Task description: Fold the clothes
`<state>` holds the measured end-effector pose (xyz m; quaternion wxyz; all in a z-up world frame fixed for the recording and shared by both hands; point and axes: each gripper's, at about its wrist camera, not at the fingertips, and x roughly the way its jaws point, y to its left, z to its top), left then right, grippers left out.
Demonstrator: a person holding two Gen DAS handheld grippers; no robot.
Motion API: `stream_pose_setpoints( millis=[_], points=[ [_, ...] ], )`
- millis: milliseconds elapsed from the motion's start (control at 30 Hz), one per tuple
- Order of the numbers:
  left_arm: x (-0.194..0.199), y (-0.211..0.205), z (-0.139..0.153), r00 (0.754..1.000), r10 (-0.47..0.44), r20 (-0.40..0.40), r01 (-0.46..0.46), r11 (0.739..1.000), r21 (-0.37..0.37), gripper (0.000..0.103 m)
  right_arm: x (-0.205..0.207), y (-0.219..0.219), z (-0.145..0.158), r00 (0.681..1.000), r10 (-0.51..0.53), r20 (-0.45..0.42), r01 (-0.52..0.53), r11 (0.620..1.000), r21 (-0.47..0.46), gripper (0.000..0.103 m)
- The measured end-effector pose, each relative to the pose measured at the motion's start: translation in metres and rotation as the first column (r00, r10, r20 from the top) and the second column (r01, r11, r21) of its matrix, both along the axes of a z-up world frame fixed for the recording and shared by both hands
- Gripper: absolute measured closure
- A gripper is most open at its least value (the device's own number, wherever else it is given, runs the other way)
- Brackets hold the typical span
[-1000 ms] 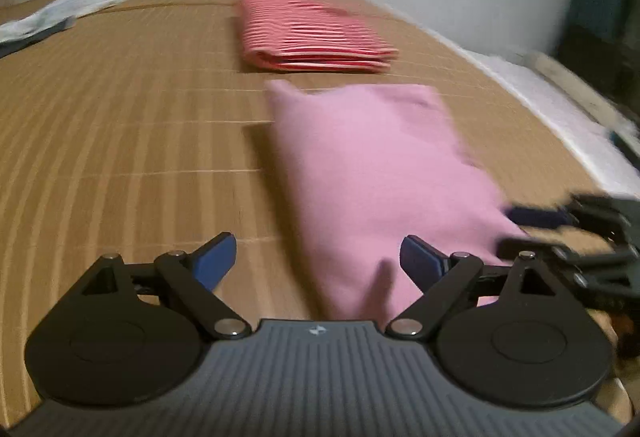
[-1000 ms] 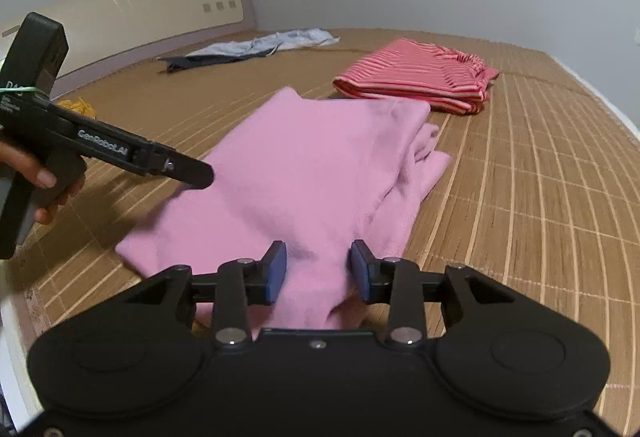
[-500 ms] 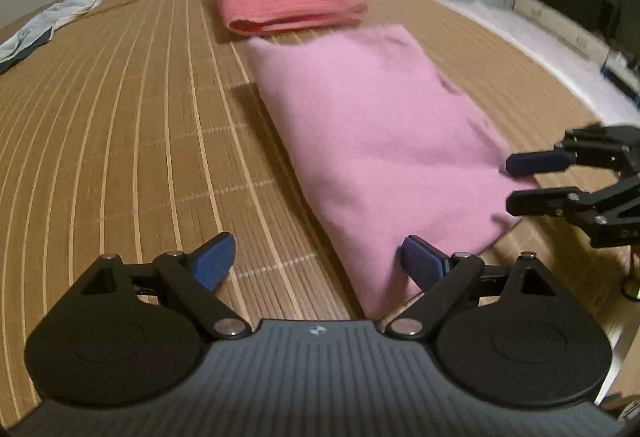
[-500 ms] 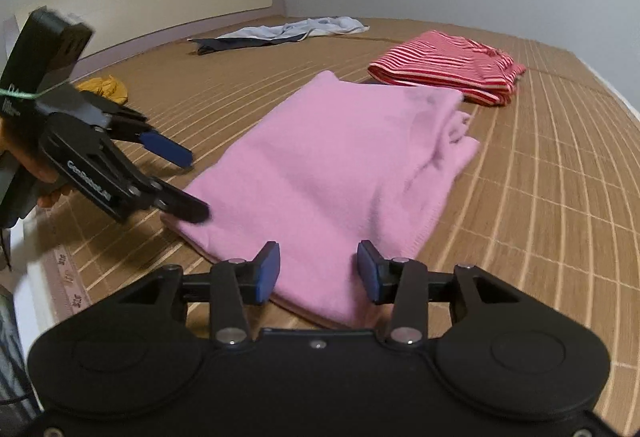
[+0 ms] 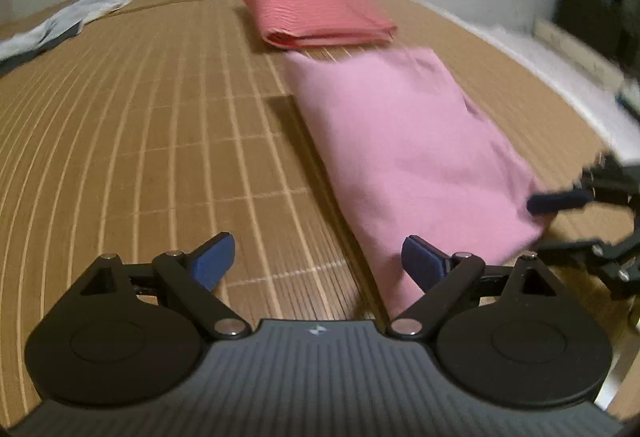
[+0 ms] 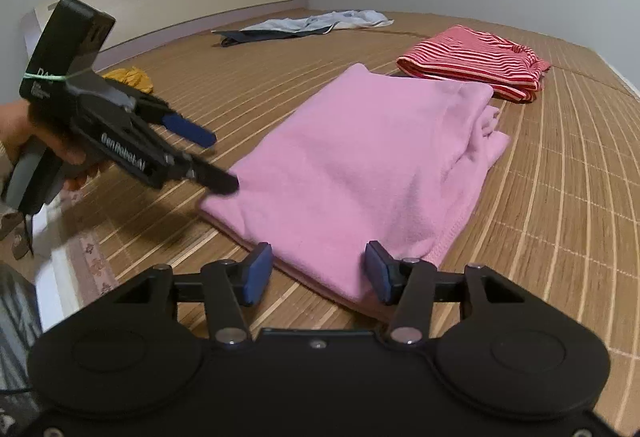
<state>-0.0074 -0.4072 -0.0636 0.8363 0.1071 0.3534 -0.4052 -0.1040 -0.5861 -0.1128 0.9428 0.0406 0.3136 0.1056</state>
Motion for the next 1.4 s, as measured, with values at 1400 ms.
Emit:
stream_pose_setpoints(
  millis=[1400],
  points=[
    [0.028,-0.016,-0.019,0.977,0.065,-0.202,-0.121,0.954,-0.275,0.008,-0.009,-0.046,0.008,0.959,-0.274,0.072,0.251,0.939,0.236,0.026]
  ],
)
